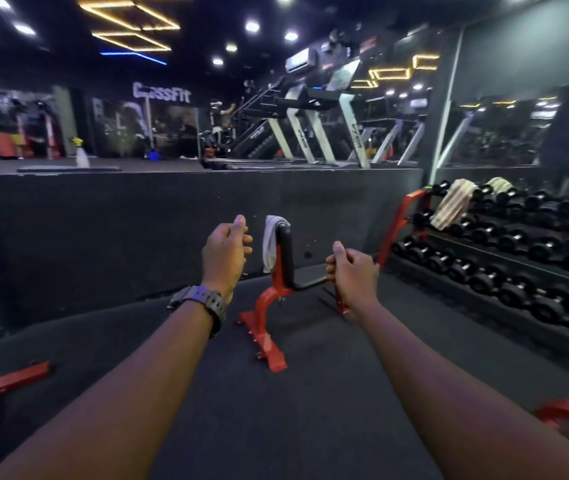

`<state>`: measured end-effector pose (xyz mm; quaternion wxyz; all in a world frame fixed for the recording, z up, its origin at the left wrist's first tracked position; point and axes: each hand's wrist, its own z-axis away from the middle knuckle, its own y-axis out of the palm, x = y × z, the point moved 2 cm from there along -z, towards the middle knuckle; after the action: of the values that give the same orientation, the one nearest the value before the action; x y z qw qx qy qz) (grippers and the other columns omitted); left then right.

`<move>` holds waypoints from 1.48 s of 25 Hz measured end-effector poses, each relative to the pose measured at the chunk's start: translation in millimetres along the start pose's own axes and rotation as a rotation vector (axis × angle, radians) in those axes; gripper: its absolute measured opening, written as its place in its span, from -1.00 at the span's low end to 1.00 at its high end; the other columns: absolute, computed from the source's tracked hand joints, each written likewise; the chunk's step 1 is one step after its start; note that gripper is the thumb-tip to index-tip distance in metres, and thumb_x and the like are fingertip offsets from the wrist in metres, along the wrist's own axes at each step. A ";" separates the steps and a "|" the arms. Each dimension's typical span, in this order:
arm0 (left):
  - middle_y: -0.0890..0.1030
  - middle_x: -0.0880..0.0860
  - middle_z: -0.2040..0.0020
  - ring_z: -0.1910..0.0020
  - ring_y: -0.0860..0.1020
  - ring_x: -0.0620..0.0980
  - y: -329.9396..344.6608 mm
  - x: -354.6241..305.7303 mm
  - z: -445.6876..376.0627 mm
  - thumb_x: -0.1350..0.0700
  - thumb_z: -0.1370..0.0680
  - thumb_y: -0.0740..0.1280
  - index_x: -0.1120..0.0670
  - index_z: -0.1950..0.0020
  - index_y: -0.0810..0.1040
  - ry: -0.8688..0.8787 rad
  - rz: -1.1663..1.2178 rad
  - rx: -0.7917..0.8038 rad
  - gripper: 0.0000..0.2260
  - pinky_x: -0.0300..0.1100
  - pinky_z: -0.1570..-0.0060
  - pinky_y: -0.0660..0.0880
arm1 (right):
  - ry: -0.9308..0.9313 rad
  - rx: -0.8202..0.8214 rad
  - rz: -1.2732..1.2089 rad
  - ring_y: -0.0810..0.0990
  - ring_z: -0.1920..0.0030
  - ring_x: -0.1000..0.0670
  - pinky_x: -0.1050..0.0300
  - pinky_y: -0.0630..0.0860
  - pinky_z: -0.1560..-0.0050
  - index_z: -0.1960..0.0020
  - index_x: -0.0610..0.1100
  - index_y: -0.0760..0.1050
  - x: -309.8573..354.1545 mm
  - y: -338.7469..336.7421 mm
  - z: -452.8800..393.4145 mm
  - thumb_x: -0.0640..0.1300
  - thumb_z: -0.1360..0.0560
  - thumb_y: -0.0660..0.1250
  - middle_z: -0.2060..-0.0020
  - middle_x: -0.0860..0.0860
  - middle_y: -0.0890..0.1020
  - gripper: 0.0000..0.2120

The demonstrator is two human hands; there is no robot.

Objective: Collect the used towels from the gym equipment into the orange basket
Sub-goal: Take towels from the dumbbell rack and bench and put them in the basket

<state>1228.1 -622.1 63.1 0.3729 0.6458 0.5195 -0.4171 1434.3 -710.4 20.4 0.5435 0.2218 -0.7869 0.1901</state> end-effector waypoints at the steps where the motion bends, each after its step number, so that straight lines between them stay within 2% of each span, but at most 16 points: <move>1: 0.64 0.04 0.11 0.14 0.61 0.00 11.3 -2.4 0.3 -0.14 -0.65 0.19 0.10 0.02 0.59 0.001 0.005 0.013 -0.65 0.09 -0.07 0.57 | 0.000 -0.016 0.004 0.67 0.36 -0.06 -0.13 0.65 0.10 0.34 -0.10 0.59 1.3 -12.8 -3.2 0.11 -0.61 0.27 0.48 0.01 0.64 -0.56; 3: 0.64 0.04 0.11 0.13 0.61 0.00 32.4 -4.8 0.0 -0.14 -0.65 0.19 0.11 0.02 0.59 0.002 0.020 0.035 -0.65 0.11 -0.08 0.57 | -0.010 -0.055 0.034 0.66 0.38 0.00 -0.06 0.66 0.10 0.33 -0.09 0.59 3.0 -35.0 -10.3 0.11 -0.61 0.27 0.48 0.04 0.64 -0.57; 7: 0.66 0.07 0.09 0.12 0.62 0.01 71.8 0.4 -5.4 -0.12 -0.66 0.19 0.09 0.05 0.60 0.011 0.035 0.083 -0.66 0.09 -0.09 0.58 | -0.023 -0.125 0.071 0.59 0.47 0.16 0.12 0.58 0.27 0.33 -0.08 0.59 1.8 -66.1 -24.5 0.11 -0.62 0.26 0.49 0.08 0.64 -0.58; 9: 0.66 0.12 0.05 0.11 0.62 0.02 94.3 4.0 -13.3 -0.11 -0.66 0.18 0.12 0.03 0.60 0.023 0.057 0.134 -0.65 0.07 -0.04 0.60 | -0.016 -0.171 0.089 0.62 0.44 0.13 0.07 0.61 0.21 0.32 -0.08 0.59 -0.1 -79.6 -36.5 0.10 -0.62 0.26 0.47 0.06 0.65 -0.58; 11: 0.64 0.14 0.02 0.12 0.60 0.02 118.4 6.4 -23.7 -0.10 -0.67 0.18 0.16 0.01 0.60 0.034 0.089 0.199 -0.63 -0.03 0.07 0.58 | -0.004 -0.230 0.102 0.64 0.40 0.07 -0.04 0.65 0.08 0.32 -0.09 0.59 -2.5 -90.3 -51.2 0.10 -0.62 0.26 0.45 0.04 0.65 -0.58; 14: 0.64 0.07 0.11 0.13 0.60 0.01 154.0 6.8 -38.3 -0.11 -0.66 0.19 0.13 0.02 0.59 0.025 0.137 0.283 -0.66 -0.04 0.04 0.54 | 0.001 -0.319 0.140 0.63 0.41 0.03 -0.14 0.65 0.01 0.33 -0.07 0.56 -4.0 -104.7 -75.7 0.10 -0.62 0.25 0.49 0.05 0.63 -0.57; 19: 0.65 0.07 0.11 0.14 0.61 0.02 210.8 7.6 -75.0 -0.12 -0.67 0.18 0.05 0.09 0.56 0.022 0.193 0.452 -0.69 0.00 0.03 0.54 | 0.011 -0.485 0.195 0.68 0.34 -0.05 -0.19 0.64 0.00 0.28 -0.09 0.60 -2.7 -125.4 -118.6 0.14 -0.61 0.24 0.41 0.01 0.68 -0.58; 24: 0.64 0.08 0.13 0.19 0.58 0.01 271.4 19.0 -106.1 -0.11 -0.67 0.17 0.08 0.06 0.55 0.018 0.251 0.526 -0.67 -0.10 0.19 0.50 | 0.002 -0.552 0.193 0.63 0.38 0.00 -0.22 0.64 0.02 0.28 -0.09 0.60 -10.6 -141.8 -162.5 0.14 -0.61 0.25 0.42 0.00 0.67 -0.58; 28: 0.64 0.09 0.12 0.20 0.58 0.00 348.7 34.9 -130.1 -0.11 -0.67 0.17 0.11 0.02 0.56 0.028 0.266 0.574 -0.66 -0.09 0.15 0.51 | 0.005 -0.605 0.212 0.67 0.30 -0.05 -0.19 0.65 0.02 0.27 -0.07 0.61 -34.4 -173.1 -225.2 0.15 -0.61 0.24 0.39 0.00 0.69 -0.58; 32: 0.64 0.13 0.07 0.18 0.58 0.02 441.7 46.8 -165.5 -0.12 -0.68 0.15 0.19 -0.08 0.56 0.032 0.283 0.605 -0.61 -0.08 0.17 0.50 | -0.023 -0.629 0.229 0.63 0.42 0.07 -0.06 0.67 0.17 0.24 -0.07 0.63 -60.8 -210.3 -307.4 0.15 -0.62 0.26 0.42 0.04 0.68 -0.60; 35: 0.63 0.14 0.06 0.17 0.58 0.02 519.8 52.2 -207.7 -0.11 -0.68 0.14 0.14 -0.03 0.56 0.032 0.283 0.612 -0.63 -0.15 0.23 0.49 | -0.027 -0.608 0.258 0.68 0.31 -0.03 -0.18 0.65 0.02 0.19 -0.10 0.63 -74.2 -237.9 -386.7 0.13 -0.63 0.25 0.35 0.01 0.70 -0.61; 37: 0.62 0.14 0.07 0.16 0.56 0.03 567.5 57.9 -240.1 -0.11 -0.68 0.14 0.10 0.03 0.54 0.037 0.289 0.612 -0.66 -0.16 0.25 0.48 | -0.028 -0.608 0.262 0.67 0.29 -0.03 -0.21 0.63 -0.03 0.20 -0.08 0.62 -85.4 -250.1 -441.4 0.13 -0.63 0.24 0.35 0.01 0.70 -0.61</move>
<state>1828.2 -484.9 126.7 0.2073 0.8023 0.2801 -0.4847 1940.2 -667.1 103.4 0.5449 -0.0510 -0.8369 0.0119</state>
